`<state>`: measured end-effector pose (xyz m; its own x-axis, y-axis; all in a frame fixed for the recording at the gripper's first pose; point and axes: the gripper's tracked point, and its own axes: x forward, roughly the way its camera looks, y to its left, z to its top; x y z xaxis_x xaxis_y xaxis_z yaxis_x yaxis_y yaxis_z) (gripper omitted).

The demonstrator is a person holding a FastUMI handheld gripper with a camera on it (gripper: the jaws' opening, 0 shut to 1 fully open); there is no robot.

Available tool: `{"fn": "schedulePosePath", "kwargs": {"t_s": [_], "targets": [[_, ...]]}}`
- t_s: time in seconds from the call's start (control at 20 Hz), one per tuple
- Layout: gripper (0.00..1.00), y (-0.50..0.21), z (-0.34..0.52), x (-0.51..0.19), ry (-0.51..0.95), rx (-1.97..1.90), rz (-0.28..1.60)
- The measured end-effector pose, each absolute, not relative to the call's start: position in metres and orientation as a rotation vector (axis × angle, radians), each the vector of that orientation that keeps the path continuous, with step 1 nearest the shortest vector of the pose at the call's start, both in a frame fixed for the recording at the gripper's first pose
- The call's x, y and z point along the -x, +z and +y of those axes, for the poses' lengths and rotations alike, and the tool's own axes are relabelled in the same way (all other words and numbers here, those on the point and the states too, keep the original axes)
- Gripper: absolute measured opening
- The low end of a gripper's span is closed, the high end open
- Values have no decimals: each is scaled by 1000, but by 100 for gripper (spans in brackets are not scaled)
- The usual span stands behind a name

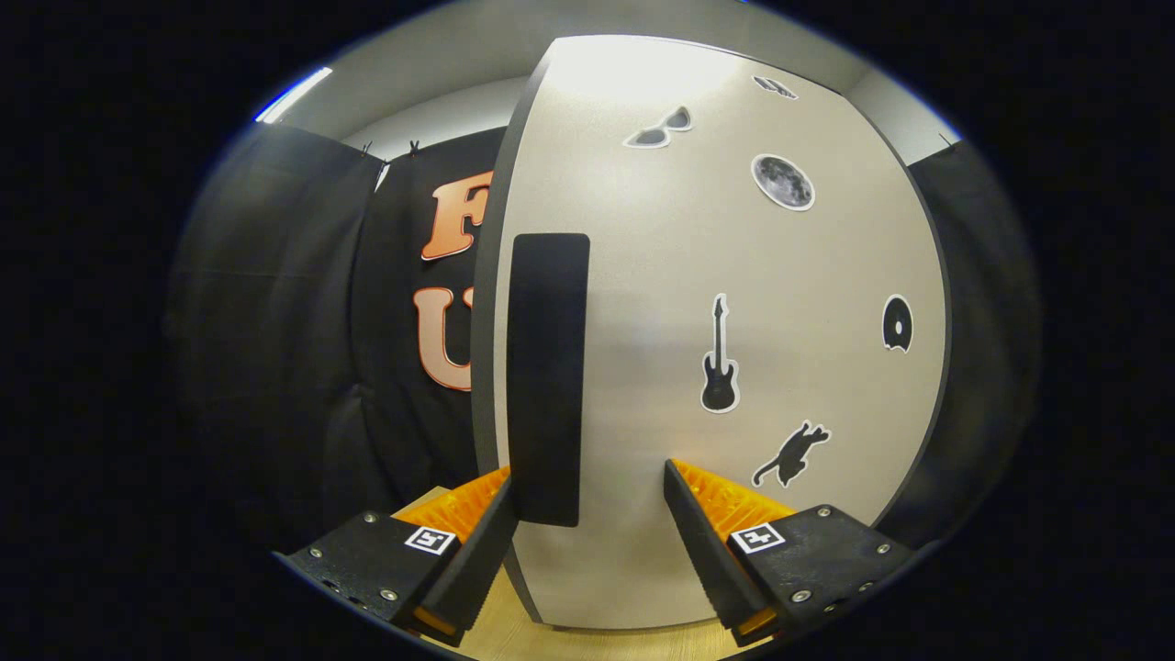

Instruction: Open the shoe cabinet door, grab the shoes and put them into the shoe cabinet, then close the shoe cabinet door.

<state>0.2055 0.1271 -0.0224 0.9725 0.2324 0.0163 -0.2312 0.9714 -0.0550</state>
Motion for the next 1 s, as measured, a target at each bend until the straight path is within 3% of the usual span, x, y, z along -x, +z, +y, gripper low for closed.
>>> {"fn": "schedulePosePath", "kwargs": {"t_s": [0.55, 1.0], "targets": [[95, -22, 125, -209, 202, 73, -17], [95, -13, 95, -148, 182, 111, 3]]}}
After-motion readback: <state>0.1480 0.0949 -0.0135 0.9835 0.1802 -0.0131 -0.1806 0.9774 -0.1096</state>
